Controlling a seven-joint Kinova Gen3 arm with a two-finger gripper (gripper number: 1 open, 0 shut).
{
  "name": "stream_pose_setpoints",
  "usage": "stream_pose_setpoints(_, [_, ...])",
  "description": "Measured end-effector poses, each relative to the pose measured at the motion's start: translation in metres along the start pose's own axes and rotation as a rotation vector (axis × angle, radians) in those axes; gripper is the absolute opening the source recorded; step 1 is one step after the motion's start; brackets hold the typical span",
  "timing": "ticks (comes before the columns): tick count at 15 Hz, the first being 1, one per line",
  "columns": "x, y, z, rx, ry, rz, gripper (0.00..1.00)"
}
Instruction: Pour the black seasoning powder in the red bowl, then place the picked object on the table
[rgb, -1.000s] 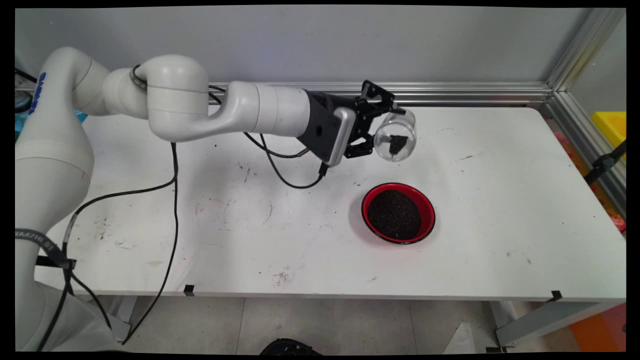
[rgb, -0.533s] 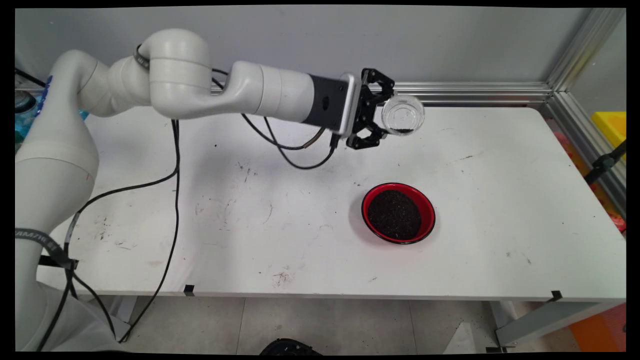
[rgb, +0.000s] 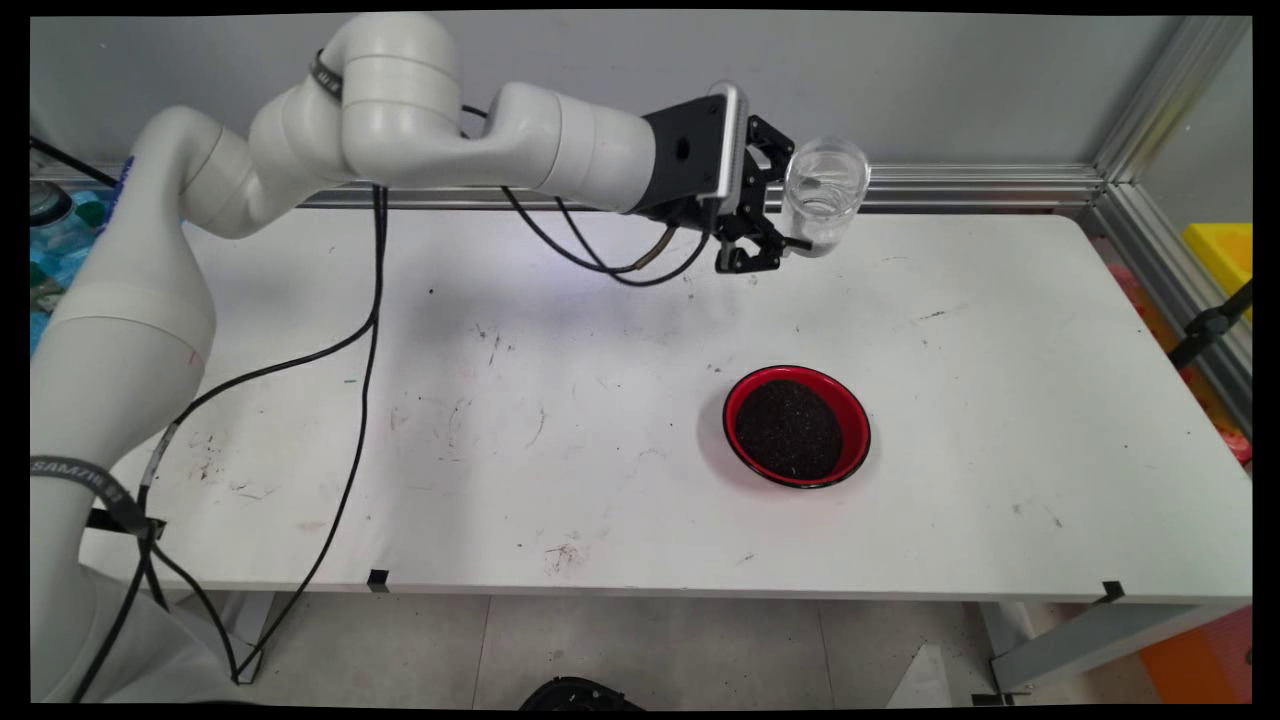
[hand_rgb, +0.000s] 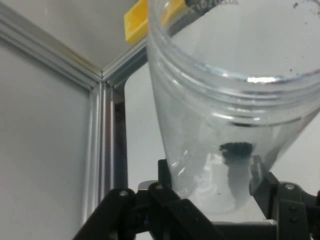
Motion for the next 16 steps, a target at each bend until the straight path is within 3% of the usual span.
stream_pose_setpoints(8, [-0.026, -0.024, 0.043, -0.059, -0.037, -0.261, 0.0])
stream_pose_setpoints(16, [-0.049, -0.029, 0.086, -0.119, -0.075, -0.363, 0.0])
